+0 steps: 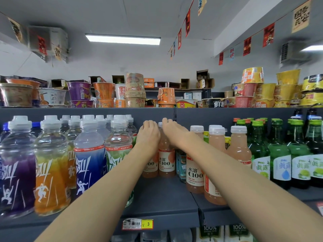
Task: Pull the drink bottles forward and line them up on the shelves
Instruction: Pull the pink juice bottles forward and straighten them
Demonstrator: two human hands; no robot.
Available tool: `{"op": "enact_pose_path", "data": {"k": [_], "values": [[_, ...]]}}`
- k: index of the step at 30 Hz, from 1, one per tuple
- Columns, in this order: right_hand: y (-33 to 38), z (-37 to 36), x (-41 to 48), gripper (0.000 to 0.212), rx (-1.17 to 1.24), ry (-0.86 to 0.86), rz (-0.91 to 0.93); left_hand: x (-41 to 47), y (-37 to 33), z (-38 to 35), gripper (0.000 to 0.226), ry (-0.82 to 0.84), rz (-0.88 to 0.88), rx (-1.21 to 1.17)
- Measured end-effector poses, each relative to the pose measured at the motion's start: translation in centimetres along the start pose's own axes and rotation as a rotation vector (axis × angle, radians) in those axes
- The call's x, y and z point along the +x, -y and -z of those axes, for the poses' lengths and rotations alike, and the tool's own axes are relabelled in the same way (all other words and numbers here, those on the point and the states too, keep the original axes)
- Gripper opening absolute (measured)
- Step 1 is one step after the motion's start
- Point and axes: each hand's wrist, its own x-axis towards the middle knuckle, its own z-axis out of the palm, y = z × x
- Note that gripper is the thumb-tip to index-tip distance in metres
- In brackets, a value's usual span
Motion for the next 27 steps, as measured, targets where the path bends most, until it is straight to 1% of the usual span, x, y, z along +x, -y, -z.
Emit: {"op": "enact_pose_path", "data": {"k": [2,6,13,16,18,21,23,25,27], "values": [[-0.2,-0.6,-0.1,0.057,-0.014,-0.038,0.003,0.1,0.0,-0.1,0.051,-0.020,0.014,-0.031],[-0.3,-1.2,-0.1,0.063,-0.113,-0.100,-0.001,0.3,0.1,-0.3,0.053,-0.036,0.009,-0.058],[-0.2,-1.2,-0.1,0.056,-0.245,-0.128,0.016,0.2,0.2,-0.5,0.057,-0.045,0.013,-0.085],[0.0,-0.9,-0.5,0.053,-0.359,-0.146,0.005,0.1,0.2,-0.2,0.059,-0.038,0.020,-0.122],[0.0,-0.4,-1.1,0.050,-0.461,-0.165,-0.001,-0.1,0.3,0.0,0.065,-0.039,0.022,-0.155],[0.1,0.9,-1.9,0.042,-0.563,-0.198,-0.010,-0.6,0.2,0.6,0.079,-0.046,0.038,-0.199],[0.0,2.1,-2.8,0.037,-0.607,-0.218,-0.006,-0.8,-0.2,1.2,0.075,-0.066,0.039,-0.272],[-0.4,3.2,-4.1,0.036,-0.602,-0.240,-0.003,-1.2,-0.9,2.0,0.071,-0.085,0.049,-0.389],[-1.0,3.7,-5.6,0.039,-0.563,-0.288,-0.002,-1.9,-1.5,2.7,0.077,-0.097,0.062,-0.522]]}}
